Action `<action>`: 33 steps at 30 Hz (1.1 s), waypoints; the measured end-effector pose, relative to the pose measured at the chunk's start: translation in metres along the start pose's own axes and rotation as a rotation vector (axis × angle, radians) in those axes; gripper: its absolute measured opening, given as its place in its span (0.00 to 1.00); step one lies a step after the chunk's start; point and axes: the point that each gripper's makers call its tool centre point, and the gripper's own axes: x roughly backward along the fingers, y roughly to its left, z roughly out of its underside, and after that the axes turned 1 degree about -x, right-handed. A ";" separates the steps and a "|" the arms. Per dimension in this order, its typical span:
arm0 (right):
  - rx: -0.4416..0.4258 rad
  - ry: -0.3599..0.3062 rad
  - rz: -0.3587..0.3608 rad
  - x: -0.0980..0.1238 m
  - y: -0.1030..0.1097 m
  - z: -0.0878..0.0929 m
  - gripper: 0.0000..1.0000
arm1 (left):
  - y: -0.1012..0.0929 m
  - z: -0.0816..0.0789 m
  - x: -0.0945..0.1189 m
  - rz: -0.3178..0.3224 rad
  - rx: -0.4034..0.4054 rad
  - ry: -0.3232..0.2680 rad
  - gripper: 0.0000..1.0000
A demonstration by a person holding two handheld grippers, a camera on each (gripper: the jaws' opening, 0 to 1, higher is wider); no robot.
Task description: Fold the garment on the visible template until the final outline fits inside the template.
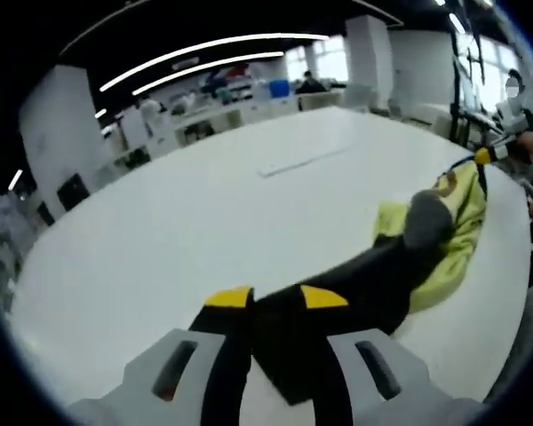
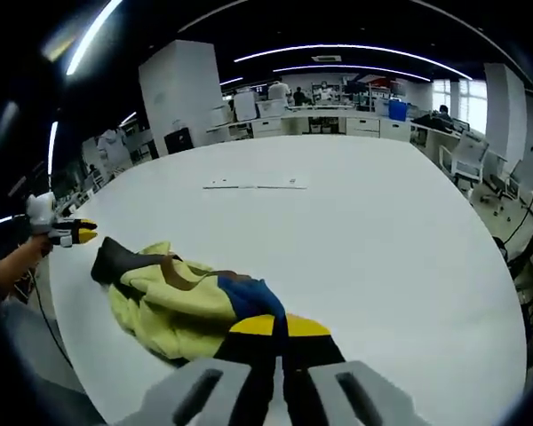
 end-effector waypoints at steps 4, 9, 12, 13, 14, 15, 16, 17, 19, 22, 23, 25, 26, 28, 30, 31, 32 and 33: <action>-0.006 0.001 -0.007 0.000 0.001 0.001 0.00 | -0.030 -0.020 -0.003 0.103 -0.042 -0.046 0.28; -0.008 -0.001 -0.013 0.000 0.001 0.001 0.00 | -0.058 -0.030 -0.012 0.194 -0.054 -0.059 0.31; -0.007 -0.005 -0.019 0.001 0.002 0.001 0.00 | -0.074 -0.031 -0.018 0.258 -0.030 -0.050 0.29; -0.007 -0.007 -0.021 0.001 0.003 0.001 0.00 | -0.079 -0.031 -0.020 0.282 -0.024 -0.046 0.28; -0.006 -0.010 -0.024 0.002 0.003 0.001 0.00 | -0.083 -0.031 -0.021 0.292 -0.023 -0.040 0.27; -0.005 -0.013 -0.027 0.002 0.003 0.000 0.00 | -0.086 -0.030 -0.024 0.294 -0.033 -0.032 0.27; -0.003 -0.016 -0.030 0.002 0.003 0.000 0.00 | -0.090 -0.028 -0.027 0.305 -0.047 -0.023 0.27; -0.001 -0.018 -0.036 0.002 0.004 0.000 0.00 | -0.096 -0.025 -0.030 0.334 -0.064 -0.009 0.26; -0.001 -0.017 -0.042 0.003 0.005 0.000 0.00 | -0.100 -0.017 -0.037 0.356 -0.060 0.023 0.23; 0.002 -0.017 -0.049 0.003 0.006 0.000 0.00 | -0.106 -0.008 -0.043 0.376 -0.040 0.066 0.21; 0.002 -0.019 -0.055 0.003 0.007 -0.001 0.00 | -0.110 -0.003 -0.045 0.389 -0.035 0.088 0.20; 0.013 -0.017 -0.058 0.004 0.008 0.000 0.00 | -0.112 0.002 -0.048 0.390 -0.040 0.101 0.16; 0.021 -0.012 -0.057 0.004 0.008 0.001 0.00 | -0.115 0.005 -0.048 0.397 -0.041 0.120 0.14; 0.027 -0.011 -0.057 0.005 0.008 0.002 0.00 | -0.117 0.010 -0.048 0.399 -0.049 0.141 0.09; 0.025 -0.014 -0.059 0.005 0.008 0.002 0.00 | -0.118 0.013 -0.048 0.400 -0.061 0.150 0.04; 0.024 -0.016 -0.059 0.006 0.008 0.002 0.00 | -0.118 0.014 -0.047 0.400 -0.070 0.155 0.00; 0.023 -0.016 -0.059 0.006 0.008 0.003 0.00 | -0.118 0.015 -0.047 0.400 -0.076 0.158 0.00; 0.023 -0.018 -0.060 0.006 0.009 0.003 0.00 | -0.117 0.016 -0.047 0.394 -0.078 0.156 0.00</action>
